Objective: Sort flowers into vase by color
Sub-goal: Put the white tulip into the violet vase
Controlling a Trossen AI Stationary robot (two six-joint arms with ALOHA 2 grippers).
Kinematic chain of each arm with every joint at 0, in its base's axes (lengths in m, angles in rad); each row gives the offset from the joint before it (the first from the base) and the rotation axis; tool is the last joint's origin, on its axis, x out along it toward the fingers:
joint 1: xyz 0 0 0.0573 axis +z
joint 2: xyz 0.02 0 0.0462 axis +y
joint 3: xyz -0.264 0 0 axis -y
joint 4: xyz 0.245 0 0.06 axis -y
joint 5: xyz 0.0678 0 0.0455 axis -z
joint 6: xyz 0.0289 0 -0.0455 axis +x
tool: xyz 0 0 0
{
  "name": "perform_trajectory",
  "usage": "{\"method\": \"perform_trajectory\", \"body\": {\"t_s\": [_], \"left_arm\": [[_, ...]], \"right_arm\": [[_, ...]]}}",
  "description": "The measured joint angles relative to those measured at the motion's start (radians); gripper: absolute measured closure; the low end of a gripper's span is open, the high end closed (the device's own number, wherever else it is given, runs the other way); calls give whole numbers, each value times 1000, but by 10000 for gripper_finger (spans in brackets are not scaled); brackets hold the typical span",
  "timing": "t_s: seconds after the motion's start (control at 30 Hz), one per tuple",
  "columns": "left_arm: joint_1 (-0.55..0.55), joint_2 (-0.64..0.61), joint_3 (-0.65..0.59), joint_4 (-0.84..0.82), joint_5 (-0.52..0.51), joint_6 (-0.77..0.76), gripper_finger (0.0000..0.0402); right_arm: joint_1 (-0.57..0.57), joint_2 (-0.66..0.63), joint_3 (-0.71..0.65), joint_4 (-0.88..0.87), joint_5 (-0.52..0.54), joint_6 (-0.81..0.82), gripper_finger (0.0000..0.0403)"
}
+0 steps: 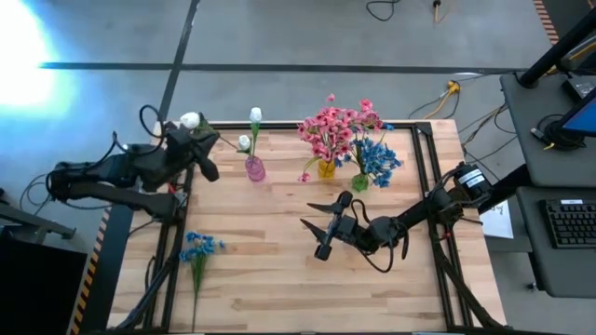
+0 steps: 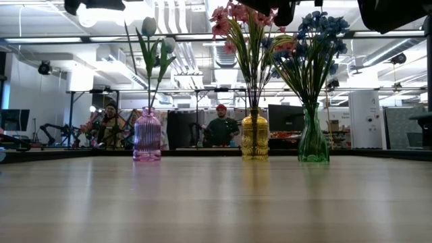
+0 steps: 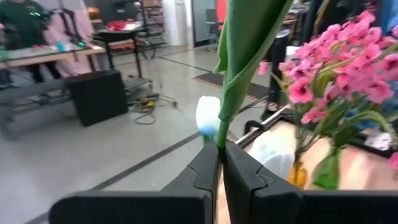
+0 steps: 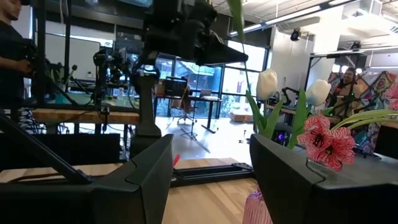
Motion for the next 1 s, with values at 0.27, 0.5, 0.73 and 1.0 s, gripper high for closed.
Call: {"method": "perform_trajectory", "body": {"t_s": [0.27,0.5,0.73,1.0], "left_arm": [[337,27,-35,50,375,3,401],[482,46,-140,159,605,-40,402],[494,41,-182,167,606,-50,402],[494,72,-200,168,606,-72,402]], "right_arm": [[-1,1,0,-34,1,0,199],[-1,1,0,-55,4,20,199],[-2,1,0,-73,4,23,199],[-3,1,0,-72,4,14,199]]}}
